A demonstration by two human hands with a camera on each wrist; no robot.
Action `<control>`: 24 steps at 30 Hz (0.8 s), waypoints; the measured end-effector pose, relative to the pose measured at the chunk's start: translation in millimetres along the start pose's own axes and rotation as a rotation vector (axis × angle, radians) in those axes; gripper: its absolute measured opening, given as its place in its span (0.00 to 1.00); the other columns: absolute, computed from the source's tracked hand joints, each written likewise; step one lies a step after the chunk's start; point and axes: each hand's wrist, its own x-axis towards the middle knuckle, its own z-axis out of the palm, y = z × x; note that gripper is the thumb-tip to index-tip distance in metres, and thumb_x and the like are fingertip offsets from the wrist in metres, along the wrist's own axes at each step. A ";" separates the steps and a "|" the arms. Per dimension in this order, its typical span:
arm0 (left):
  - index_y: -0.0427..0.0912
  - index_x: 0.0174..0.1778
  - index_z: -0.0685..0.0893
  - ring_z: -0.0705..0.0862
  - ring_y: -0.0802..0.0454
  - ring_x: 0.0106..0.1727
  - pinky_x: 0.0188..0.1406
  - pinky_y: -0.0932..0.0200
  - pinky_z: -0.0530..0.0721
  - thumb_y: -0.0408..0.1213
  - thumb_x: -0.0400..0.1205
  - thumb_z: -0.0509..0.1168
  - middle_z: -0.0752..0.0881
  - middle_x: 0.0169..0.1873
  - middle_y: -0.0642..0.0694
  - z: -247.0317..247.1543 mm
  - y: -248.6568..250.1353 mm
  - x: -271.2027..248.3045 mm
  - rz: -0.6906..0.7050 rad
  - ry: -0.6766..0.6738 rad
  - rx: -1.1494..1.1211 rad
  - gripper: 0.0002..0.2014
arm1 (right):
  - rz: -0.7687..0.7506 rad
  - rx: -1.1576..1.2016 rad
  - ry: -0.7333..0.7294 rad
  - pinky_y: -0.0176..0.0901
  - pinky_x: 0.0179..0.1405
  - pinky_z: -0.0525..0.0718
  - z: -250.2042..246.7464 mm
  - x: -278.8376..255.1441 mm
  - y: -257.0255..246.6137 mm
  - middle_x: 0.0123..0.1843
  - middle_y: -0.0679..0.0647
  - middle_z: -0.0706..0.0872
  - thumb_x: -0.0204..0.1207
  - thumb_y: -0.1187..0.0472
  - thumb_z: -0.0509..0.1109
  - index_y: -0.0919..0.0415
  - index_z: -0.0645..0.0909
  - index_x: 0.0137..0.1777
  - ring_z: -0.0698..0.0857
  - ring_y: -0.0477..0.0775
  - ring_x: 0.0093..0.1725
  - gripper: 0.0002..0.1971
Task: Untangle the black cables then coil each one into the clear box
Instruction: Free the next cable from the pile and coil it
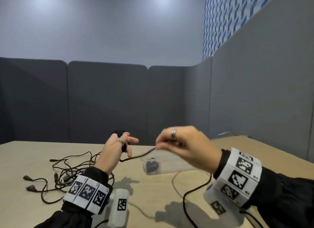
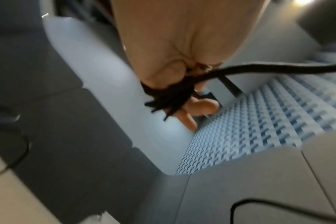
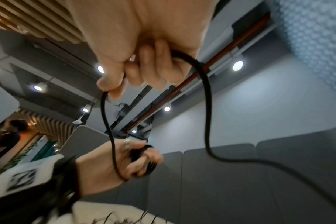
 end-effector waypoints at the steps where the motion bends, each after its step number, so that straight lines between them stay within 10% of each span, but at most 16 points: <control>1: 0.30 0.54 0.76 0.79 0.55 0.23 0.36 0.61 0.73 0.42 0.88 0.50 0.90 0.33 0.39 3.0 4.0 -3.9 -0.022 -0.106 0.018 0.18 | 0.029 -0.004 0.096 0.49 0.38 0.83 -4.6 7.0 5.4 0.37 0.40 0.86 0.73 0.36 0.60 0.41 0.79 0.47 0.83 0.42 0.37 0.13; 6: 0.30 0.47 0.83 0.71 0.56 0.11 0.24 0.64 0.73 0.62 0.74 0.65 0.87 0.33 0.33 6.0 22.1 -22.4 -0.106 -0.669 -0.235 0.32 | 0.220 -0.039 0.291 0.55 0.44 0.86 -18.0 27.9 37.3 0.38 0.47 0.89 0.69 0.28 0.59 0.40 0.83 0.45 0.86 0.47 0.41 0.21; 10: 0.35 0.44 0.88 0.75 0.62 0.12 0.22 0.70 0.76 0.48 0.75 0.71 0.87 0.27 0.39 -0.8 26.7 -30.0 -0.120 -0.916 -0.465 0.17 | 0.350 -0.193 -0.060 0.45 0.46 0.83 -0.7 22.5 52.1 0.39 0.39 0.88 0.75 0.31 0.56 0.41 0.84 0.45 0.83 0.40 0.39 0.20; 13: 0.27 0.57 0.83 0.86 0.54 0.27 0.41 0.66 0.82 0.43 0.85 0.55 0.88 0.39 0.34 -5.3 26.3 -20.1 -0.140 -0.849 -0.859 0.21 | 0.378 0.057 -0.400 0.31 0.34 0.74 20.0 8.9 46.4 0.24 0.33 0.80 0.83 0.43 0.56 0.48 0.86 0.49 0.76 0.36 0.25 0.18; 16: 0.22 0.67 0.73 0.84 0.48 0.55 0.63 0.65 0.71 0.39 0.88 0.44 0.82 0.60 0.34 -6.3 27.7 -18.4 -0.103 -0.416 -0.988 0.24 | 0.434 0.356 -0.572 0.29 0.22 0.69 30.9 -7.0 23.9 0.23 0.41 0.75 0.87 0.55 0.54 0.54 0.78 0.56 0.68 0.40 0.20 0.11; 20: 0.33 0.39 0.92 0.89 0.60 0.33 0.42 0.66 0.87 0.37 0.56 0.72 0.92 0.41 0.45 -11.0 31.5 -10.0 -0.065 -0.030 -1.165 0.17 | 0.572 0.689 -0.831 0.35 0.17 0.80 34.3 -25.4 2.8 0.30 0.51 0.70 0.87 0.63 0.54 0.54 0.68 0.60 0.70 0.43 0.19 0.07; 24: 0.36 0.48 0.87 0.80 0.63 0.24 0.46 0.67 0.85 0.37 0.60 0.71 0.90 0.42 0.50 -27.9 22.6 -1.9 -0.081 0.187 -1.238 0.20 | 0.724 0.652 -0.667 0.38 0.19 0.82 21.6 -35.5 9.3 0.28 0.53 0.77 0.84 0.68 0.57 0.58 0.66 0.50 0.77 0.46 0.18 0.05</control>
